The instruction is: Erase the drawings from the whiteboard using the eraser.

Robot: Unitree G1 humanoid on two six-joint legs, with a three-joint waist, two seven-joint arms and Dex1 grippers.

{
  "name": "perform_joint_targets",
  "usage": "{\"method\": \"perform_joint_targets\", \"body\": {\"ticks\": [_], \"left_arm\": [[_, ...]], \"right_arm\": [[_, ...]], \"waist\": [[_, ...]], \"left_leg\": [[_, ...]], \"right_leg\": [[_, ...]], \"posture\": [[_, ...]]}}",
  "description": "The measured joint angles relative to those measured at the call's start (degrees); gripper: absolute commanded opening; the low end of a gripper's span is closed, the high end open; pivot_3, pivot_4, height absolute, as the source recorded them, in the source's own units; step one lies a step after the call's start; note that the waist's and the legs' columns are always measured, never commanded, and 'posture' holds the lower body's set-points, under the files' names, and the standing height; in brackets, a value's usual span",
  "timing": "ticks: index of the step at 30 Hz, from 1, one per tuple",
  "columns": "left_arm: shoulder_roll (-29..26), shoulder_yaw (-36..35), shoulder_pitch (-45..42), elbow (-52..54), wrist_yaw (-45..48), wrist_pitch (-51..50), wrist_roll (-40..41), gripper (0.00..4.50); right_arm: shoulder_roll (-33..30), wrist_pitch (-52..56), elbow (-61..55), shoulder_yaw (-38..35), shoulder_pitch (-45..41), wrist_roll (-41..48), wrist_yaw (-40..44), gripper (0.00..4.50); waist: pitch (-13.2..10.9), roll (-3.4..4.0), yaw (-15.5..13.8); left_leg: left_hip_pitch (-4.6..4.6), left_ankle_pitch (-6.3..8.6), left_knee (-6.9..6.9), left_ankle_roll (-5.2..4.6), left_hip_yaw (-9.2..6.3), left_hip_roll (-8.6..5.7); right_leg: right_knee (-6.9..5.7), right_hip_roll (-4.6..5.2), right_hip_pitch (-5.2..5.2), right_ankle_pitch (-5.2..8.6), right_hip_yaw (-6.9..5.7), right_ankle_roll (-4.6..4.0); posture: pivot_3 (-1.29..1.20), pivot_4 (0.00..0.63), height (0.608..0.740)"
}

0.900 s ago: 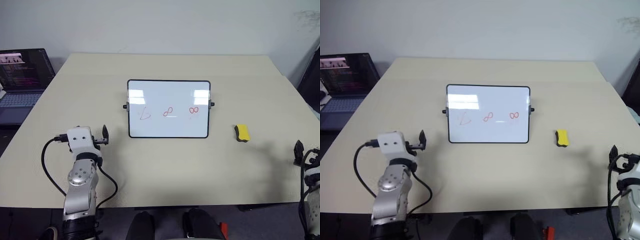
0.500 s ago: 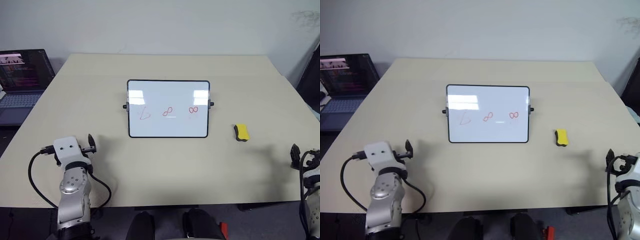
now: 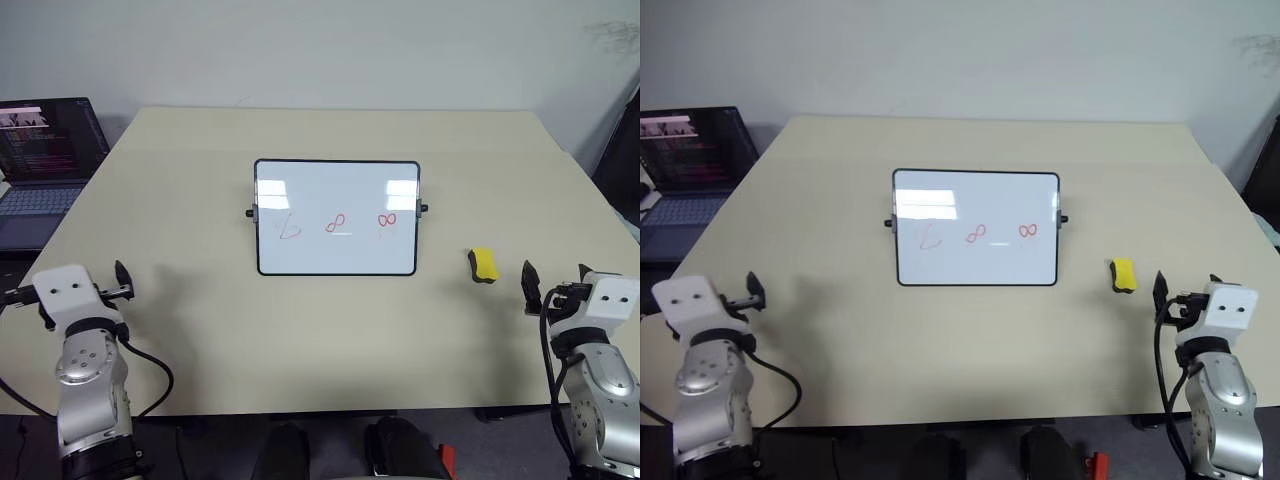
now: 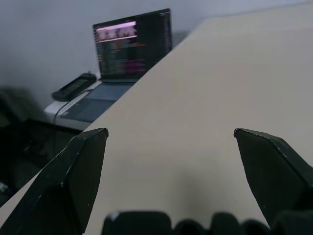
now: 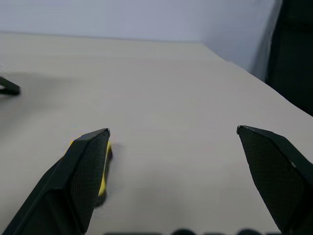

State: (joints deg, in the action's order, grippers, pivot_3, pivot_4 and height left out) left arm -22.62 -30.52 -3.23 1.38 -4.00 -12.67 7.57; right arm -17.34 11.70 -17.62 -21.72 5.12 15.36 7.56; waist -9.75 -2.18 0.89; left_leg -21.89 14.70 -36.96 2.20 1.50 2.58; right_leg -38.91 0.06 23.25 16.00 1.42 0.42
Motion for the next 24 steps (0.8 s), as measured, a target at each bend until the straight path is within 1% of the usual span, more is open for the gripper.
{"method": "perform_joint_targets", "body": {"ticks": [9,13,16,24], "left_arm": [[2.14,1.64,-0.47,0.69,0.3,0.5,0.14,4.5],[3.05,4.04,-3.44,0.26,0.43,1.7,-0.02,4.5],[3.35,5.94,-4.17,0.09,1.17,2.46,-0.15,4.5],[3.92,9.08,-7.82,-5.0,2.32,4.78,-1.0,4.5]], "right_arm": [[-0.16,0.1,2.37,1.26,-4.51,-0.11,1.46,4.49],[-0.13,-0.07,2.43,1.89,-5.05,-0.68,1.33,4.49],[-0.13,-0.16,2.6,2.04,-5.31,-0.87,0.9,4.49],[0.64,-0.28,2.34,2.1,-3.83,-1.34,-0.34,4.49]], "waist": [[0.01,-0.05,0.04],[0.0,-0.03,0.06],[-0.05,0.05,0.38],[-0.05,0.06,-0.53]], "left_leg": [[-0.04,0.0,0.01,0.0,-0.02,0.01],[-0.13,-0.03,-0.03,0.01,-1.13,-0.38],[-0.01,-0.06,-0.02,0.0,-2.09,-0.91],[-0.03,-0.05,0.0,0.01,-2.04,-0.93]], "right_leg": [[-0.01,-0.01,-0.02,-0.01,-0.11,-0.02],[0.04,0.4,-0.42,-0.11,-0.93,-0.21],[0.07,0.98,-1.03,0.23,-1.92,-0.21],[0.08,0.97,-0.98,0.35,-1.89,-0.23]], "posture": [[0.0,0.15,0.74],[0.0,0.15,0.74],[0.0,0.15,0.74],[0.0,0.15,0.74]]}}
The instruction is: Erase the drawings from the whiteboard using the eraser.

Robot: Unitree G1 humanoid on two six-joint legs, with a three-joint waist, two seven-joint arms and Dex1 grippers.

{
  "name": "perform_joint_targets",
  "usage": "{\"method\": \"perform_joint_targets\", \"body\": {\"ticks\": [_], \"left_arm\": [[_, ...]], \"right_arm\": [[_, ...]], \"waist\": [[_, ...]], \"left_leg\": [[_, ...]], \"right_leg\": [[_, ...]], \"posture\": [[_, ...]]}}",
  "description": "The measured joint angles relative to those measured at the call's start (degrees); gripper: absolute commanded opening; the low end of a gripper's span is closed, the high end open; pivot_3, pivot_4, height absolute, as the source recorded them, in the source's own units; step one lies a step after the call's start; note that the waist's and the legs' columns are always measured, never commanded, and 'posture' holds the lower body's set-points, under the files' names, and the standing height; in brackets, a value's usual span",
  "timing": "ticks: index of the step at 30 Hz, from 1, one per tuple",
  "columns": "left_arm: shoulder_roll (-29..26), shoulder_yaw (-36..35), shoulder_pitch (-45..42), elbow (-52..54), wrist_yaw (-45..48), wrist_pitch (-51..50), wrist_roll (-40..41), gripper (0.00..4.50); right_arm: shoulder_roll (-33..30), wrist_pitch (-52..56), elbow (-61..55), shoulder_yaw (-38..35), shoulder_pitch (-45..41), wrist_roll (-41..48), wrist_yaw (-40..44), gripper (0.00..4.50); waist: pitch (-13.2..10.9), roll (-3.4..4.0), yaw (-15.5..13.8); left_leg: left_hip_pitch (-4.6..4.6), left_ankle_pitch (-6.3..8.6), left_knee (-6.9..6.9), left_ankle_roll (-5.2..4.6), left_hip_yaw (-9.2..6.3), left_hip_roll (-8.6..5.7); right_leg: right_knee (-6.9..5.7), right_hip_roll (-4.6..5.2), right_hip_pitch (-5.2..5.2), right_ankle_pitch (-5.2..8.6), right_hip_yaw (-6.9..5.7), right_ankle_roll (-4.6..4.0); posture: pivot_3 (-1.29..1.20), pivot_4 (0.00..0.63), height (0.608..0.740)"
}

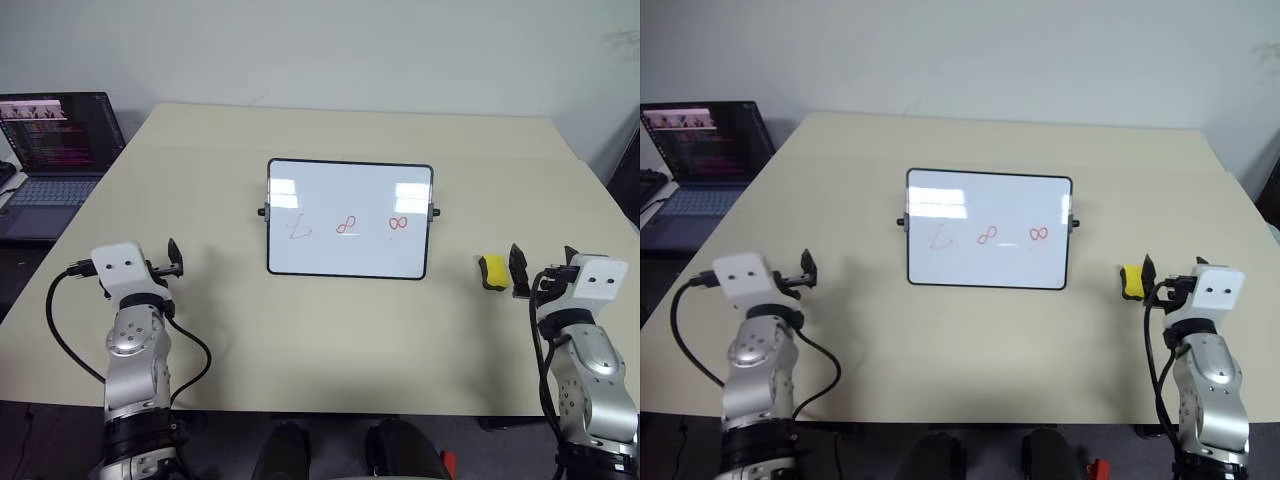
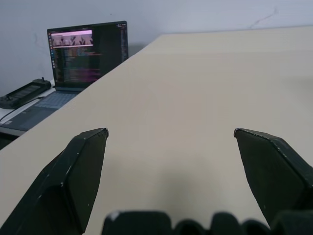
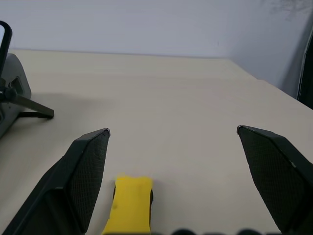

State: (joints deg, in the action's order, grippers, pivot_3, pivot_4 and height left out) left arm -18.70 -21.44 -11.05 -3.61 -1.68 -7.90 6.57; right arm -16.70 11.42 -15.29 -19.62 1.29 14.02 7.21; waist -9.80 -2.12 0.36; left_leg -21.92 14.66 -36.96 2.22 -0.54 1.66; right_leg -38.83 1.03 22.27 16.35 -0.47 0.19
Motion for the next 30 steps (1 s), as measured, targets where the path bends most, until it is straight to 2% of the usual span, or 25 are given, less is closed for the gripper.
{"method": "perform_joint_targets", "body": {"ticks": [11,16,19,23,30], "left_arm": [[0.48,2.68,-3.19,-3.65,0.29,2.39,-0.12,4.5],[-0.52,4.28,-4.52,-5.22,4.12,4.81,-0.07,4.5],[-3.89,5.92,-6.81,-5.63,14.88,3.99,4.4,4.5],[-10.54,8.23,-12.23,-3.02,30.89,-1.25,12.01,4.5],[-18.41,13.29,-15.15,5.34,47.79,-13.27,20.28,4.5]], "right_arm": [[0.44,-0.39,-0.45,0.01,0.31,-1.42,-1.56,4.49],[0.29,0.52,-2.55,-1.48,0.84,-0.91,-1.77,4.49],[-0.43,5.28,-7.24,-3.43,3.73,3.69,-0.45,4.49],[-4.67,14.24,-15.24,-4.84,8.44,11.99,3.45,4.49],[-11.46,27.49,-26.17,-7.52,12.62,26.86,7.0,4.49]], "waist": [[-0.02,0.03,-0.14],[-0.02,0.04,-0.2],[-0.05,0.06,-0.23],[-0.1,0.1,-0.21],[-0.15,0.15,0.26]], "left_leg": [[-0.08,-0.03,-0.01,0.03,-0.34,-0.1],[-0.06,-0.03,-0.01,0.03,-0.23,-0.1],[-0.08,-0.02,0.01,0.03,-0.23,-0.06],[-0.07,-0.02,0.0,0.03,-0.19,-0.07],[-0.02,-0.02,0.04,0.03,-0.18,-0.01]], "right_leg": [[-0.01,0.08,-0.07,0.05,-0.31,0.0],[-0.02,0.06,-0.04,0.05,-0.21,0.0],[-0.03,0.02,-0.02,0.07,-0.22,-0.01],[-0.02,0.02,-0.02,0.07,-0.18,-0.02],[-0.04,-0.03,-0.02,0.29,-0.14,0.28]], "posture": [[0.0,0.15,0.74],[0.0,0.15,0.74],[0.0,0.15,0.74],[0.0,0.15,0.74],[0.0,0.15,0.74]]}}
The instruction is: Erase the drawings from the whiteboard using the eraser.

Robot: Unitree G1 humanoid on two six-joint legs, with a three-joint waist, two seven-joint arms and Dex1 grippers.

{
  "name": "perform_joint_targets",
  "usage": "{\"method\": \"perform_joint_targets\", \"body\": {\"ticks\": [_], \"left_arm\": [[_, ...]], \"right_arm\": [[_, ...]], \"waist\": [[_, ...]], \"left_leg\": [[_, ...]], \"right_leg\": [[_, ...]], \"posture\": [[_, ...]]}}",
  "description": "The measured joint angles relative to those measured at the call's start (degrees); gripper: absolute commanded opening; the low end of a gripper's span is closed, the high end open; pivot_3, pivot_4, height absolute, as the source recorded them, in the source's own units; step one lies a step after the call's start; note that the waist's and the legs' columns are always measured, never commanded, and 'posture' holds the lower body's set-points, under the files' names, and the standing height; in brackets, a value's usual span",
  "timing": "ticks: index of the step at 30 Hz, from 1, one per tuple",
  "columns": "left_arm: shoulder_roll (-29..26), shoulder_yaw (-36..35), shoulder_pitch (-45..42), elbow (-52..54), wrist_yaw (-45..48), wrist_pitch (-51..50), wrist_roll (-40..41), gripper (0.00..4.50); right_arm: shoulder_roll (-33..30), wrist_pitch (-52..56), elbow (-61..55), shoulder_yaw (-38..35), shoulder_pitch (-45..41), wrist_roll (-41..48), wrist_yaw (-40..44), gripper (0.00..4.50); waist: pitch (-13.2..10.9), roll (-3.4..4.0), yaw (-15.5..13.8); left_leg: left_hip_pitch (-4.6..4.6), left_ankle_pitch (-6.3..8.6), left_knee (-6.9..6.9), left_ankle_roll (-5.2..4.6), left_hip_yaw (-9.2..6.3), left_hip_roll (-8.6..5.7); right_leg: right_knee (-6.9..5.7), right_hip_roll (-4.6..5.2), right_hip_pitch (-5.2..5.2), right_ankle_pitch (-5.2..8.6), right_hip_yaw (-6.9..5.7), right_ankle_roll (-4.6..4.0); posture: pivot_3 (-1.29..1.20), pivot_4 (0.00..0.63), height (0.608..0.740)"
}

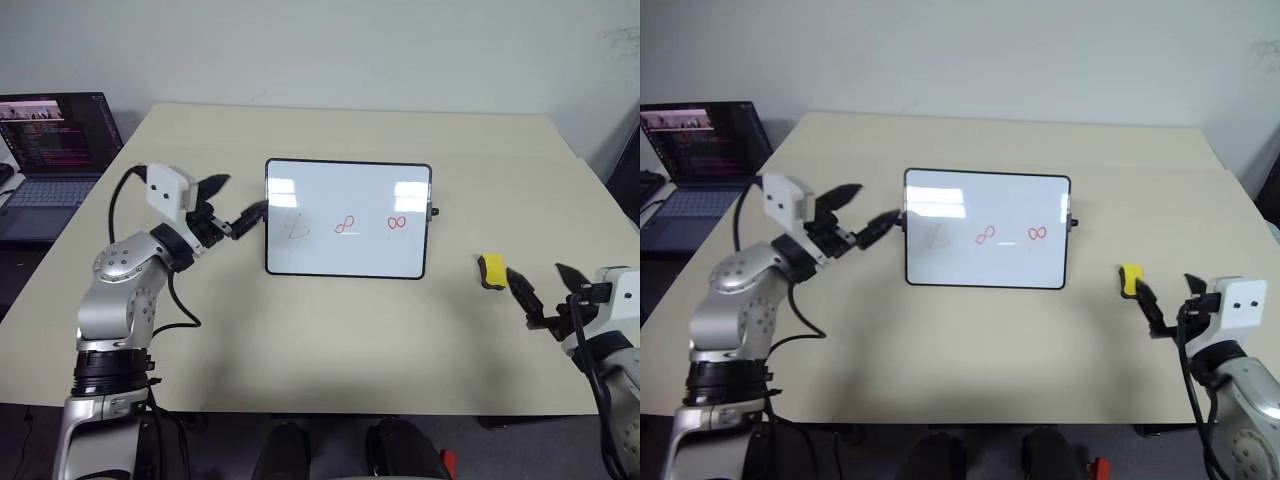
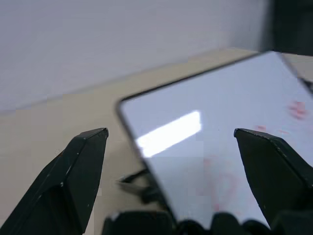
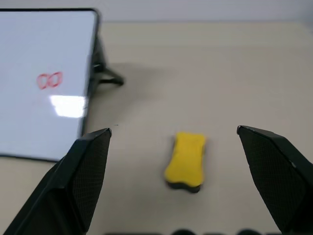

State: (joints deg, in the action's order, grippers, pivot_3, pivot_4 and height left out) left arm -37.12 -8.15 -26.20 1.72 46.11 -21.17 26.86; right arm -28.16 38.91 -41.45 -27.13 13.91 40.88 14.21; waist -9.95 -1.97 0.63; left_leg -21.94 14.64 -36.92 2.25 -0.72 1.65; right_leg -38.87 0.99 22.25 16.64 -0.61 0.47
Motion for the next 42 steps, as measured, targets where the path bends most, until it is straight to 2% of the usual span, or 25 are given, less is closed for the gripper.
{"method": "perform_joint_targets", "body": {"ticks": [4,8,11,15,18,24,31,42], "left_arm": [[-4.18,5.22,-2.36,5.12,9.34,-3.79,1.97,4.5],[-4.16,11.56,-5.28,6.32,16.49,-1.81,0.54,4.5],[-3.2,14.49,-7.42,6.19,20.38,-0.55,0.11,4.5],[0.27,17.81,-11.82,3.29,23.5,3.12,-2.23,4.5],[1.76,18.54,-13.23,-0.05,24.4,4.78,-3.79,4.5],[3.94,18.98,-14.71,-3.35,24.71,6.36,-5.56,4.5],[5.03,18.99,-14.9,-4.34,24.6,6.67,-6.54,4.5],[5.54,19.01,-14.87,-3.34,24.56,6.53,-6.79,4.5]], "right_arm": [[-4.47,6.77,-5.85,-0.1,1.59,9.44,-0.21,4.49],[-4.74,11.09,-9.26,2.65,-2.32,14.26,-7.22,4.49],[-4.18,14.53,-8.23,5.03,-6.6,14.54,-14.01,4.49],[1.32,18.49,0.22,8.34,-16.95,11.64,-25.5,4.49],[1.63,19.61,5.53,8.83,-21.25,7.97,-28.38,4.49],[-0.9,20.3,13.41,9.88,-26.23,3.03,-25.91,4.49],[-3.89,20.24,22.22,10.24,-28.33,-1.68,-19.46,4.49],[-3.71,18.67,31.31,11.37,-31.58,-7.26,-11.88,4.49]], "waist": [[-0.03,0.02,-0.13],[-0.04,0.0,-0.13],[-0.06,-0.02,-0.17],[-0.08,0.01,-0.15],[-0.1,0.03,-0.16],[-0.09,0.04,-0.19],[-0.09,0.05,-0.16],[-0.09,0.05,-0.18]], "left_leg": [[-0.02,0.0,-0.01,0.0,0.02,-0.04],[-0.03,0.0,-0.03,-0.01,0.04,-0.06],[-0.08,0.0,-0.04,-0.01,0.02,-0.05],[-0.11,0.0,-0.03,-0.01,0.06,-0.09],[-0.29,0.01,-0.03,-0.03,0.04,-0.08],[-1.06,0.01,-0.07,-0.04,0.06,-0.07],[-1.0,0.02,-0.08,-0.09,0.08,-0.05],[-1.0,0.02,-0.1,-0.09,0.09,-0.04]], "right_leg": [[0.02,-0.01,0.0,0.03,0.03,0.04],[0.05,-0.01,0.0,0.04,0.07,0.06],[0.09,-0.06,0.02,0.05,0.06,0.07],[0.1,-0.27,0.06,0.05,0.12,0.07],[0.13,-0.32,0.17,0.08,0.1,0.1],[0.01,-0.36,0.95,-0.05,0.15,-0.15],[-0.05,-0.37,0.96,-0.04,0.15,-0.15],[-0.09,-0.39,0.96,-0.04,0.16,-0.16]], "posture": [[0.0,0.15,0.74],[0.0,0.15,0.74],[0.0,0.15,0.74],[0.0,0.15,0.74],[0.0,0.15,0.74],[0.0,0.15,0.74],[0.0,0.15,0.74],[0.0,0.15,0.74]]}}
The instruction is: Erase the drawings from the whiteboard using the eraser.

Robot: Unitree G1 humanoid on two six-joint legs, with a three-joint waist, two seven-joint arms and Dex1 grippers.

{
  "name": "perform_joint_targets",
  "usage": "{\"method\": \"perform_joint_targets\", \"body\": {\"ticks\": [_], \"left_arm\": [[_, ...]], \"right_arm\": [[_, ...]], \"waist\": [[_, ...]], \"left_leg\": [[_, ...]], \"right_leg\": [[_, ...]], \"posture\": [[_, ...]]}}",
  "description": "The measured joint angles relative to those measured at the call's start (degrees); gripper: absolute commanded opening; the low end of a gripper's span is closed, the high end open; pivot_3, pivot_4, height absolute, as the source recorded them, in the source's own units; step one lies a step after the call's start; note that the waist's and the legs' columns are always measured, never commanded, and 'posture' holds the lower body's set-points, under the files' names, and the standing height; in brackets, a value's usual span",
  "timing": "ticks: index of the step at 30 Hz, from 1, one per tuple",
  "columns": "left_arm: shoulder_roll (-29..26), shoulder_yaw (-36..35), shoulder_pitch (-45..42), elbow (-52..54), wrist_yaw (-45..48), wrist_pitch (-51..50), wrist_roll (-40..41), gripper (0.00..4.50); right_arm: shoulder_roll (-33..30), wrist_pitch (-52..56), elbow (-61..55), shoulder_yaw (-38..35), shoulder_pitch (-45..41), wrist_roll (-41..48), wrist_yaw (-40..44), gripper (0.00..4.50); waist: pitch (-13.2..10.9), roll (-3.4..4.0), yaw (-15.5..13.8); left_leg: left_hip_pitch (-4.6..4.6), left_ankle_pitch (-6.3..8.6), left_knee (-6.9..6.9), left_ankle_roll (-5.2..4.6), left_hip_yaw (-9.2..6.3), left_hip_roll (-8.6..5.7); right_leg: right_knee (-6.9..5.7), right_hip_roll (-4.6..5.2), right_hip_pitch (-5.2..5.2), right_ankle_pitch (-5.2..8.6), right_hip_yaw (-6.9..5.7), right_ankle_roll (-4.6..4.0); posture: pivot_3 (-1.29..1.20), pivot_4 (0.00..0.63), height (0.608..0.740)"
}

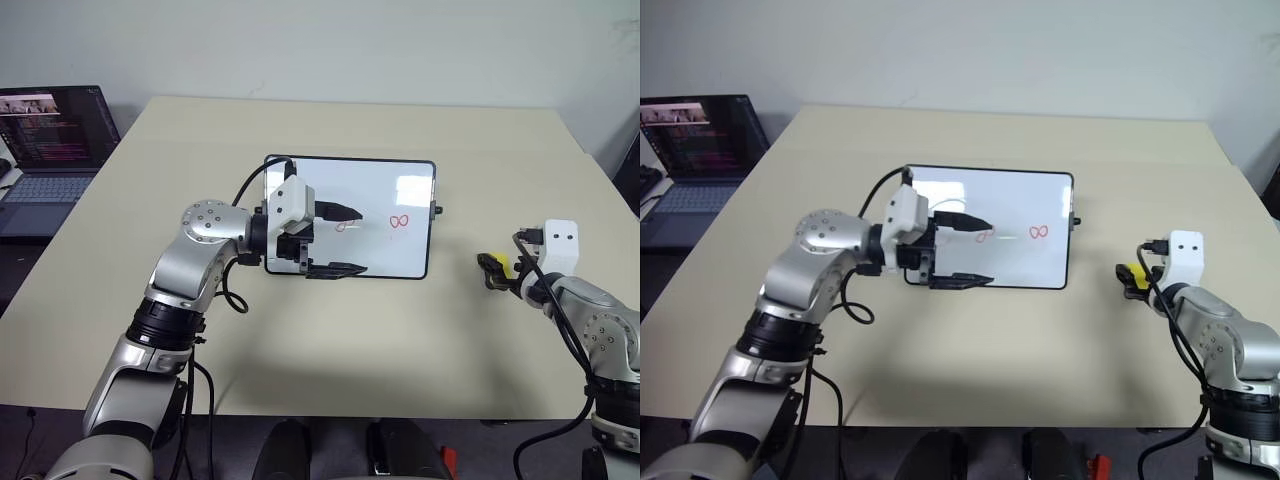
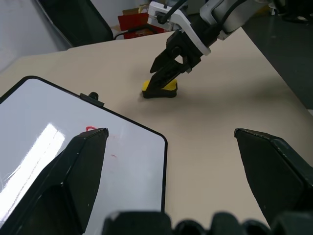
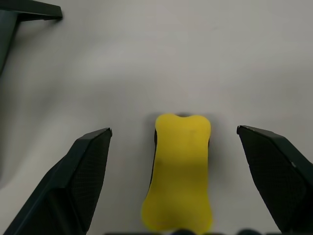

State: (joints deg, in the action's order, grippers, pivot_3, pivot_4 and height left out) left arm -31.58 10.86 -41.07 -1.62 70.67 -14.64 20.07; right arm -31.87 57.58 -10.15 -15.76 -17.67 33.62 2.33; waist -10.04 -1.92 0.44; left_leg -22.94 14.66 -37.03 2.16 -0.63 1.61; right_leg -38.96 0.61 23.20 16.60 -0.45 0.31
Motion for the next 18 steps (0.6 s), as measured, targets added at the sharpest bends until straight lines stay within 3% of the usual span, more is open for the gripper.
{"method": "perform_joint_targets", "body": {"ticks": [11,18], "left_arm": [[0.15,0.01,0.07,1.17,-0.06,-0.43,-0.02,4.5],[0.14,0.01,0.42,1.78,-0.16,-1.19,-0.04,4.5]], "right_arm": [[0.86,-2.08,4.52,0.87,-1.45,-5.86,3.14,4.49],[2.41,-2.11,6.16,1.29,-1.48,-7.72,4.19,2.2]], "waist": [[0.01,0.01,0.02],[0.01,0.02,0.02]], "left_leg": [[0.01,0.0,-0.01,0.0,0.02,0.02],[0.01,0.0,-0.02,0.01,0.01,0.02]], "right_leg": [[-0.03,0.0,0.0,-0.01,0.01,-0.01],[-0.04,0.0,0.0,-0.01,0.01,-0.01]], "posture": [[0.0,0.15,0.74],[0.0,0.15,0.74]]}}
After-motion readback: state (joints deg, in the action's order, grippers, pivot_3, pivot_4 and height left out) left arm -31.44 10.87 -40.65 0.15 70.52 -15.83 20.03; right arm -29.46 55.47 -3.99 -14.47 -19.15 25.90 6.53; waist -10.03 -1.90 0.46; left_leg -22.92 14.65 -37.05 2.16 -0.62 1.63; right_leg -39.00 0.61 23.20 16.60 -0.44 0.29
